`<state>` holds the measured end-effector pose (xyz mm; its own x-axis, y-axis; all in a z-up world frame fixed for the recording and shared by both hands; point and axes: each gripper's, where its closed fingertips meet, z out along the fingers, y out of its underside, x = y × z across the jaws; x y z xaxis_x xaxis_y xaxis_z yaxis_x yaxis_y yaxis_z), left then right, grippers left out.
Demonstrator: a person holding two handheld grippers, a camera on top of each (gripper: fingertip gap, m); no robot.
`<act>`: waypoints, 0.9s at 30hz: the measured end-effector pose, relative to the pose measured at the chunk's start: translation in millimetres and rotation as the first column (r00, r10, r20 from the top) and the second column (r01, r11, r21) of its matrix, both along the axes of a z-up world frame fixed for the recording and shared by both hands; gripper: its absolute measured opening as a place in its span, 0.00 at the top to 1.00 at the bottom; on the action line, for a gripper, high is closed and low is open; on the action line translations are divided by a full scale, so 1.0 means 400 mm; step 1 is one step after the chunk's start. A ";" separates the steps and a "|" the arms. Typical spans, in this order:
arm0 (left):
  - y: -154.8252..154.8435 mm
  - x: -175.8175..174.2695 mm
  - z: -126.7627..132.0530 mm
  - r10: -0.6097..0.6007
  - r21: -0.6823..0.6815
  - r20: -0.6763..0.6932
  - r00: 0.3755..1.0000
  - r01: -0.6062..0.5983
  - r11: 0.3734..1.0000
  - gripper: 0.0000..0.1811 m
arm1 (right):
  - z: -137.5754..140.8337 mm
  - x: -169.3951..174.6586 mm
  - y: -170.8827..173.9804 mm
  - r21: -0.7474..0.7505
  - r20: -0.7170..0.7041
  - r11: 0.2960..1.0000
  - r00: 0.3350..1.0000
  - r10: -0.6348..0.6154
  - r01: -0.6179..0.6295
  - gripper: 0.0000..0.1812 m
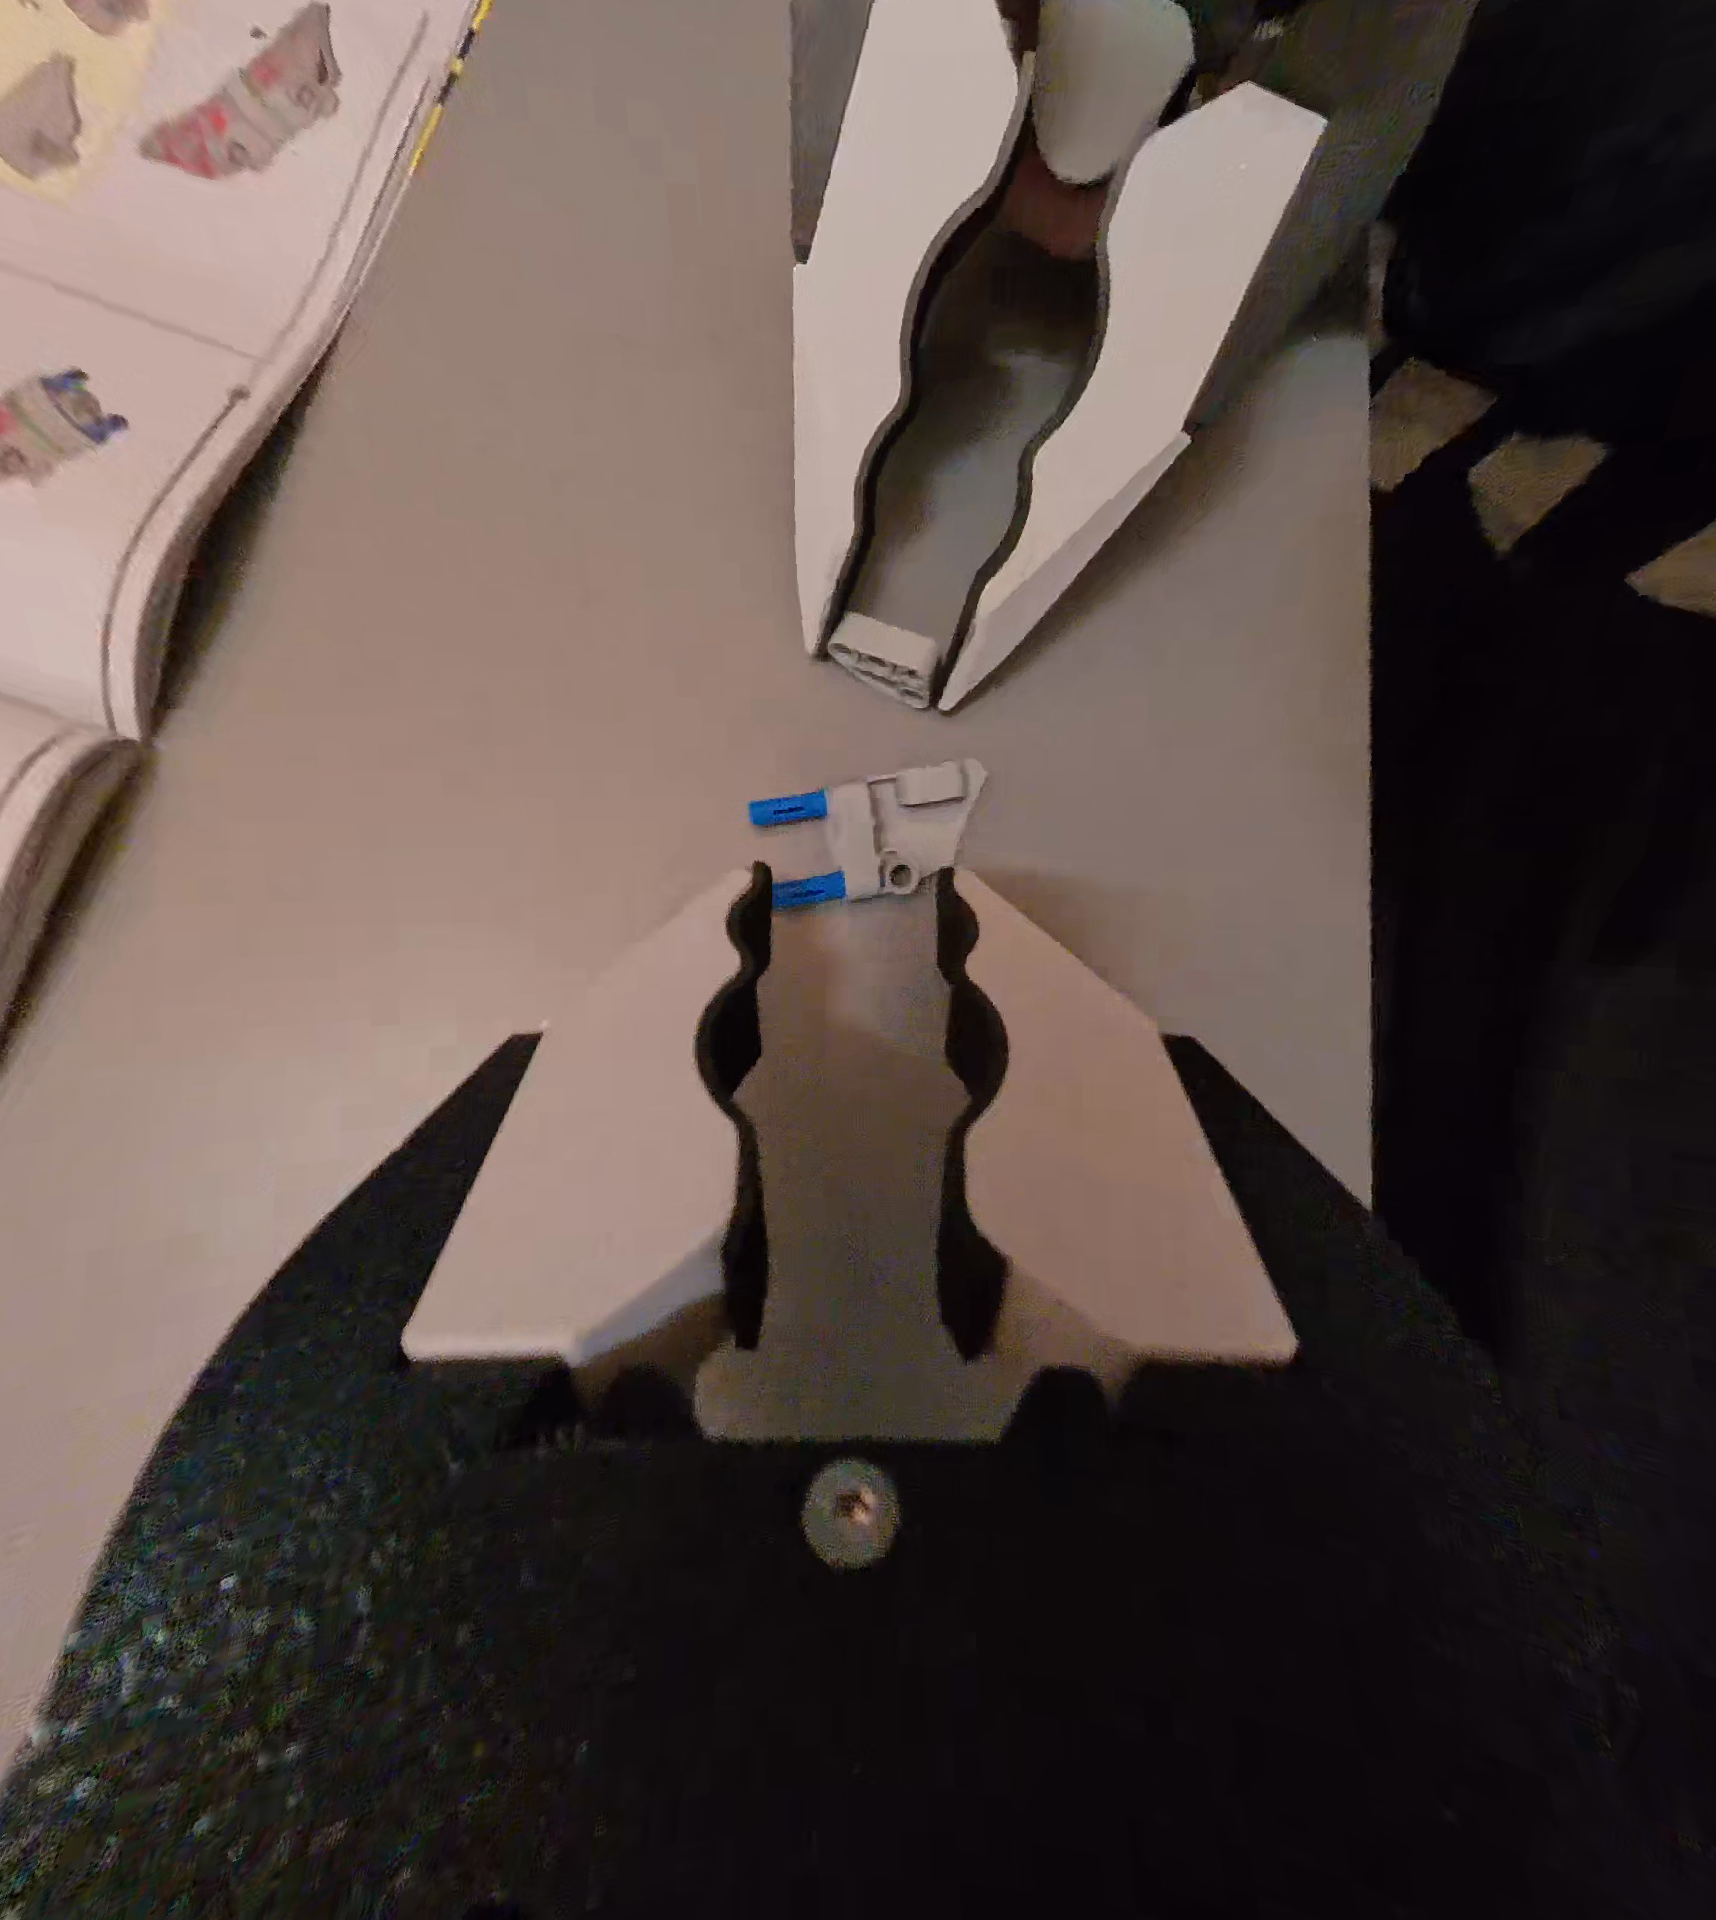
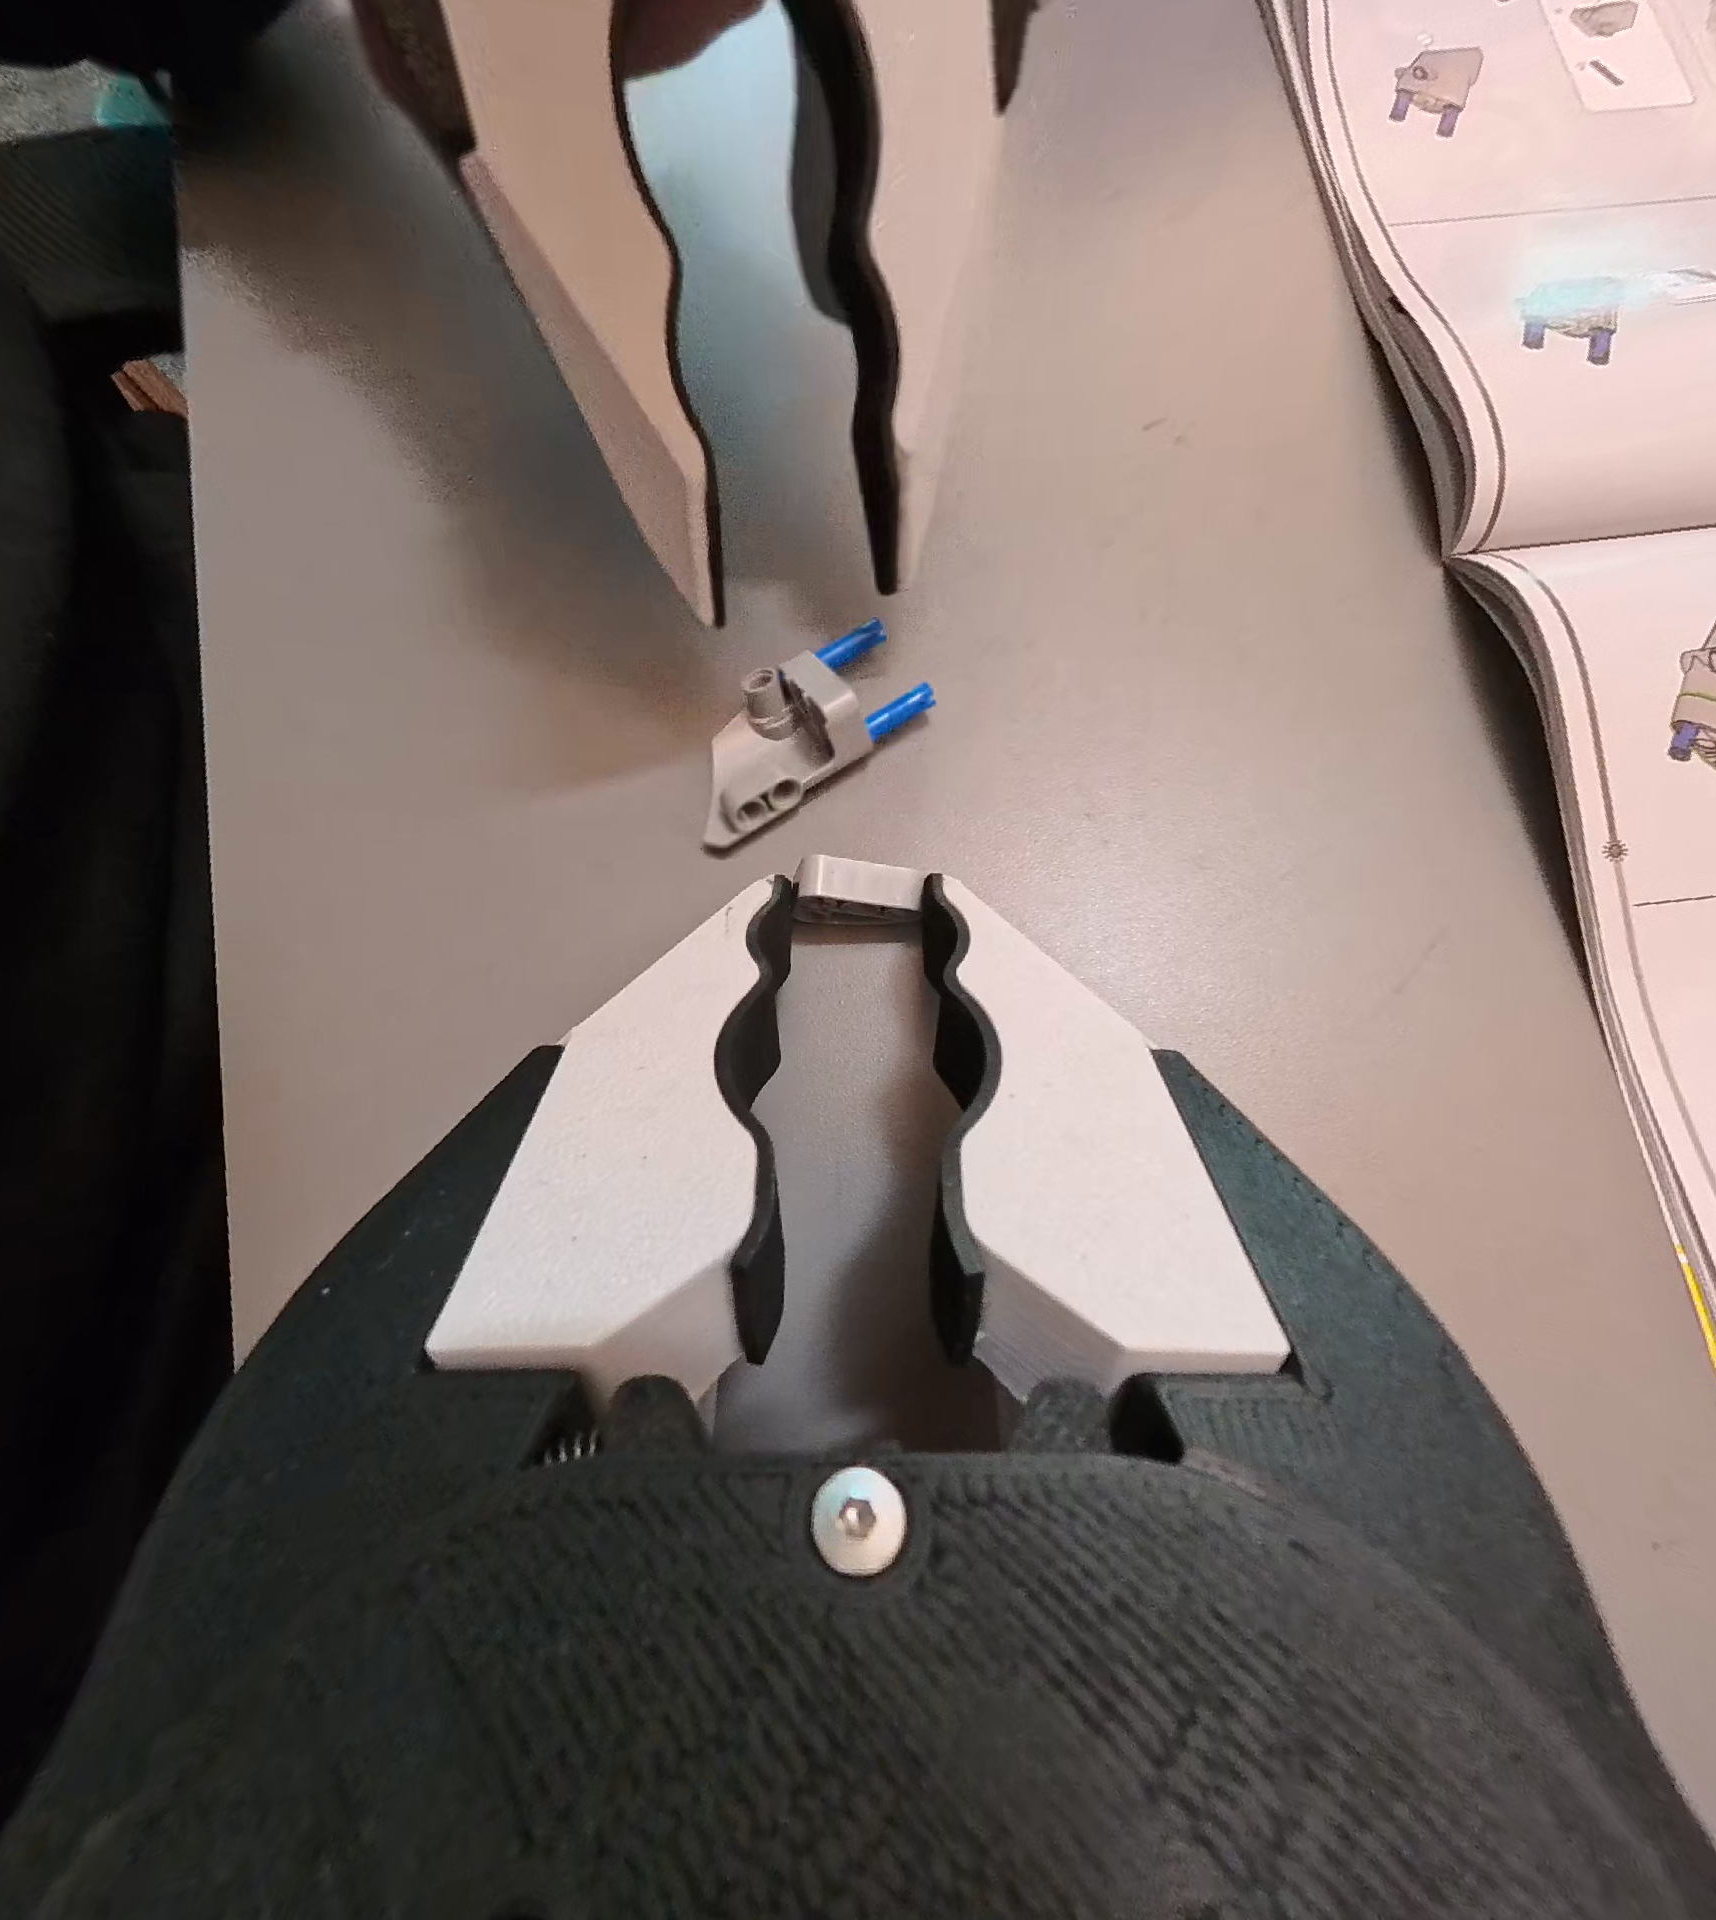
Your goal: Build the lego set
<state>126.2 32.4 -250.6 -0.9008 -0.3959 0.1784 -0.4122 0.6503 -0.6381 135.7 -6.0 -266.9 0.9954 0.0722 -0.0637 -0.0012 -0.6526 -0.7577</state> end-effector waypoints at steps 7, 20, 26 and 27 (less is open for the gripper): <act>-0.008 0.008 -0.042 0.134 0.087 0.145 0.980 -0.147 0.985 0.84 | 0.000 0.000 0.000 -0.001 -0.013 1.000 1.000 0.000 0.000 0.87; 0.029 0.051 0.021 0.249 -0.099 0.111 0.962 -0.238 0.966 0.83 | 0.000 0.000 0.000 -0.001 -0.015 1.000 1.000 0.000 0.000 0.87; -0.082 0.009 0.015 0.153 -0.170 0.192 0.969 -0.121 0.978 0.93 | 0.000 0.000 0.000 -0.001 -0.018 1.000 1.000 0.000 0.000 0.87; -0.081 0.016 -0.007 0.155 -0.120 0.189 0.970 -0.134 0.984 0.93 | 0.000 0.000 0.000 -0.001 -0.020 1.000 1.000 0.000 0.000 0.87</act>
<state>132.6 -0.1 -253.3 -0.8570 -0.5128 0.0514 -0.3564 0.5178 -0.7777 135.8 -5.9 -266.9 0.9939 0.0721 -0.0836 -0.0163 -0.6534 -0.7568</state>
